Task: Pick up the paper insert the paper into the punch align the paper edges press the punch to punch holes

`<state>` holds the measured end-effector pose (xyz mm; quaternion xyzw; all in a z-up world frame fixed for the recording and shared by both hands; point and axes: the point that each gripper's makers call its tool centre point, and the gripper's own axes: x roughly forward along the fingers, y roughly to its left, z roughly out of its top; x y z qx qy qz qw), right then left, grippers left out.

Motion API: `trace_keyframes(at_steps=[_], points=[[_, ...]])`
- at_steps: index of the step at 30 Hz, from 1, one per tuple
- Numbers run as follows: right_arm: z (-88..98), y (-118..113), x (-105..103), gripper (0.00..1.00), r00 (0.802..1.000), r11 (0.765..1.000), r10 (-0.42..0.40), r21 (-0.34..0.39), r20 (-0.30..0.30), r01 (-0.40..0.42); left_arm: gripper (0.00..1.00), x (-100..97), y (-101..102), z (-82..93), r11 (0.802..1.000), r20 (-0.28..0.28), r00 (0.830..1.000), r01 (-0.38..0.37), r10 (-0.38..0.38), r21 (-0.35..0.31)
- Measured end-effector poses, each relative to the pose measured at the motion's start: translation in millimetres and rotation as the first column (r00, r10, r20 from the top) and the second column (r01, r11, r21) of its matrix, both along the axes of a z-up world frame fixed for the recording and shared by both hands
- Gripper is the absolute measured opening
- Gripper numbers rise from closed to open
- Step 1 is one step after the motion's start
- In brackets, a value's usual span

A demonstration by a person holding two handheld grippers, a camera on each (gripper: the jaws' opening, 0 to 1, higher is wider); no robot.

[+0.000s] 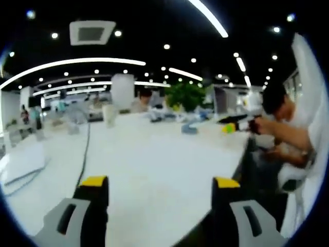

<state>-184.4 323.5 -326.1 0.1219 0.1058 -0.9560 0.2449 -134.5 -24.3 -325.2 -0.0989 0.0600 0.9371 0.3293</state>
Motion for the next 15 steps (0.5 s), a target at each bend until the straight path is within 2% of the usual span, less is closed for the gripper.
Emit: trace_keyframes(at_steps=[5, 8, 15], points=[[6.4, 0.6, 22.8, 0.61, 1.0, 1.0, -0.01, -0.027, 0.001, 0.01, 0.8, 20.1, -19.3, -1.5, 0.999, 0.02, 0.999, -0.035, 0.035, -0.011], [6.5, -1.8, 39.8, 0.6, 1.0, 1.0, -0.008, -0.012, -0.005, 0.008, 0.8, 29.7, -27.5, -3.4, 0.998, 0.016, 0.998, -0.052, 0.053, -0.037], [8.4, 3.0, 72.6, 0.6, 1.0, 1.0, -0.012, 0.002, -0.01, 0.012, 0.8, 49.1, -34.8, 1.5, 0.997, 0.019, 0.997, -0.07, 0.071, -0.023]])
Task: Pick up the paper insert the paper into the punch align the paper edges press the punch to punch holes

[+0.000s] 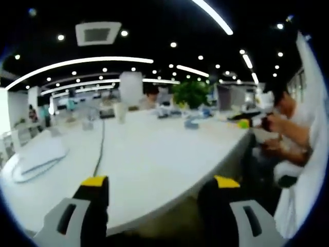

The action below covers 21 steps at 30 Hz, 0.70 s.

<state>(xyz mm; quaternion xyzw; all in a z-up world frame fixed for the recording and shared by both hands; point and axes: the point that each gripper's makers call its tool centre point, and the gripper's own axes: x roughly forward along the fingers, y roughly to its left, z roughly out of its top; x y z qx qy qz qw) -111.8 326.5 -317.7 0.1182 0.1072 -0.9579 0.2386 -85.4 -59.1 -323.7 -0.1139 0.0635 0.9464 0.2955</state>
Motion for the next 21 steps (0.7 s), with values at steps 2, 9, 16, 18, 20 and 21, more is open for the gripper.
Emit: trace_keyframes(at_steps=[2, 9, 16, 18, 20, 21], points=[[0.1, 2.3, 7.2, 0.6, 1.0, 1.0, -0.004, -0.001, 0.001, 0.004, 0.81, 3.7, -0.7, 0.4, 1.0, -0.003, 1.0, -0.001, 0.001, -0.008], [-13.7, 7.3, 38.2, 0.59, 0.999, 1.0, -0.022, -0.007, 0.031, 0.022, 0.81, 22.0, -2.8, 0.9, 1.0, -0.004, 1.0, -0.017, 0.017, -0.011], [-17.6, 12.3, 61.6, 0.59, 0.997, 0.999, -0.037, -0.005, 0.063, 0.038, 0.81, 42.0, -2.3, 2.8, 1.0, -0.004, 1.0, -0.025, 0.025, -0.01], [-15.1, 13.7, 68.9, 0.59, 0.997, 0.999, -0.044, -0.005, 0.061, 0.045, 0.81, 47.0, -3.9, 3.5, 0.999, -0.004, 1.0, -0.03, 0.03, -0.013], [-12.1, 14.5, 75.9, 0.6, 0.997, 0.999, -0.048, 0.004, 0.064, 0.048, 0.81, 52.1, -5.0, 4.9, 0.999, -0.004, 0.999, -0.035, 0.034, -0.012], [-9.7, 15.0, 79.3, 0.6, 0.997, 0.999, -0.051, 0.008, 0.064, 0.05, 0.81, 54.3, -5.4, 5.8, 0.999, -0.005, 0.999, -0.036, 0.036, -0.012]])
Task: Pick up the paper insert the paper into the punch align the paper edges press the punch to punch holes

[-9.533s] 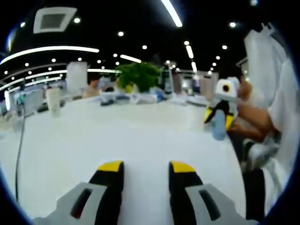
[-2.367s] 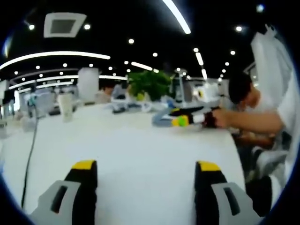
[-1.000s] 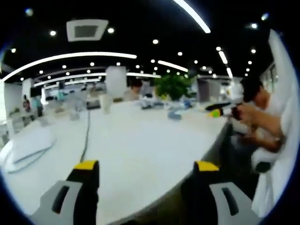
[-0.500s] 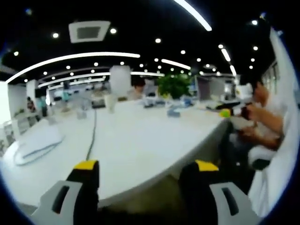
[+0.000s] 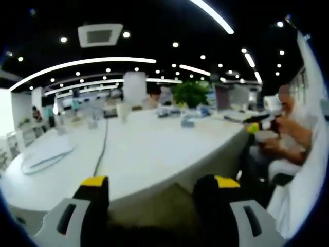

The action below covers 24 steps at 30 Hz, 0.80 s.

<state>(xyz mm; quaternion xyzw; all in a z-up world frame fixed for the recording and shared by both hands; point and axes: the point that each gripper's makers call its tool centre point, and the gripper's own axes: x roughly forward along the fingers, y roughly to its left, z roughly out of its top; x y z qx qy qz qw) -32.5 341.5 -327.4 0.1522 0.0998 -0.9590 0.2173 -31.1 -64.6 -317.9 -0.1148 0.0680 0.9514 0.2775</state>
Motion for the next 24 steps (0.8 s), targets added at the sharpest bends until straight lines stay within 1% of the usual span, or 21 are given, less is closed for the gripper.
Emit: trace_keyframes(at_steps=[6, 10, 12, 16, 24], points=[[15.9, 0.5, 17.7, 0.62, 1.0, 1.0, 0.003, 0.023, -0.003, -0.003, 0.81, 13.6, -2.0, 5.3, 1.0, -0.008, 1.0, -0.003, 0.003, -0.027], [19.7, 3.6, 26.8, 0.63, 1.0, 0.999, 0.003, 0.053, 0.021, -0.004, 0.81, 23.5, -5.0, 9.9, 0.999, -0.008, 1.0, 0.002, -0.002, -0.033], [21.4, 7.2, 30.3, 0.63, 0.999, 0.998, -0.001, 0.057, 0.035, -0.001, 0.81, 28.2, -8.0, 10.7, 0.999, -0.009, 1.0, -0.001, 0.0, -0.047], [22.7, 17.0, 32.9, 0.63, 0.998, 0.997, -0.035, 0.073, 0.051, 0.031, 0.81, 34.0, -12.8, 9.6, 0.998, -0.006, 1.0, -0.008, 0.008, -0.061], [22.6, 18.3, 33.8, 0.63, 0.997, 0.996, -0.037, 0.08, 0.064, 0.032, 0.8, 33.8, -21.3, 7.2, 0.998, -0.002, 1.0, -0.028, 0.028, -0.051]])
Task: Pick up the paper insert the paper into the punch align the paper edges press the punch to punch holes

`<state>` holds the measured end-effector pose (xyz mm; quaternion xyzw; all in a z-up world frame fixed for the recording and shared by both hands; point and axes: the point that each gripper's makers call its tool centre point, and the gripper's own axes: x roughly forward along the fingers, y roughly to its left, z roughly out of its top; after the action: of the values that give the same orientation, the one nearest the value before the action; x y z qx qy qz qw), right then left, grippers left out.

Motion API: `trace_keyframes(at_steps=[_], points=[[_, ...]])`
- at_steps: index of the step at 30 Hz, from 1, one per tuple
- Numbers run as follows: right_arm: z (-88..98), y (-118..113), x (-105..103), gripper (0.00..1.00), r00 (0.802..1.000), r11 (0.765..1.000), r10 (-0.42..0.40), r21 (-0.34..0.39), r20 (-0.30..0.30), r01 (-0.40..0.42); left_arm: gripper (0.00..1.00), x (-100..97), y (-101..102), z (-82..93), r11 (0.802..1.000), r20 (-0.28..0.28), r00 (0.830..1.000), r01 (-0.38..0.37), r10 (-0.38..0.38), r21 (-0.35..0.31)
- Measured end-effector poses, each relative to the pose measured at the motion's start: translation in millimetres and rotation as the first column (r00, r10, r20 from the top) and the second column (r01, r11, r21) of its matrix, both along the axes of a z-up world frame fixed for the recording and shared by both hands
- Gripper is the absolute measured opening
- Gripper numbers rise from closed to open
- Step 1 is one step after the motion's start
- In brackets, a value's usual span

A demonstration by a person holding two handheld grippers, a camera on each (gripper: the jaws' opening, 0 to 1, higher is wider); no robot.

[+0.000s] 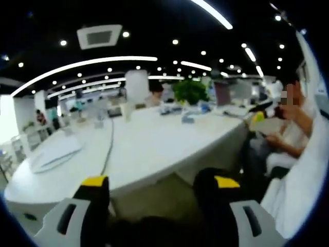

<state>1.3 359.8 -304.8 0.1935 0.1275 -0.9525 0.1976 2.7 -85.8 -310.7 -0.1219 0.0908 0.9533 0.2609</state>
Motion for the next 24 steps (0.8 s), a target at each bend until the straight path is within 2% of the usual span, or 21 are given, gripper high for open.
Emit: trace_keyframes(at_steps=[9, 24], points=[[-4.6, 2.8, 1.1, 0.63, 1.0, 1.0, -0.004, -0.016, 0.013, 0.004, 0.8, 0.5, 0.0, 4.5, 1.0, -0.009, 1.0, 0.001, -0.001, -0.004], [-0.5, 8.8, 1.1, 0.63, 1.0, 1.0, -0.02, -0.008, -0.001, 0.02, 0.8, 0.8, 2.2, 5.6, 1.0, -0.013, 1.0, 0.003, -0.003, -0.019]])
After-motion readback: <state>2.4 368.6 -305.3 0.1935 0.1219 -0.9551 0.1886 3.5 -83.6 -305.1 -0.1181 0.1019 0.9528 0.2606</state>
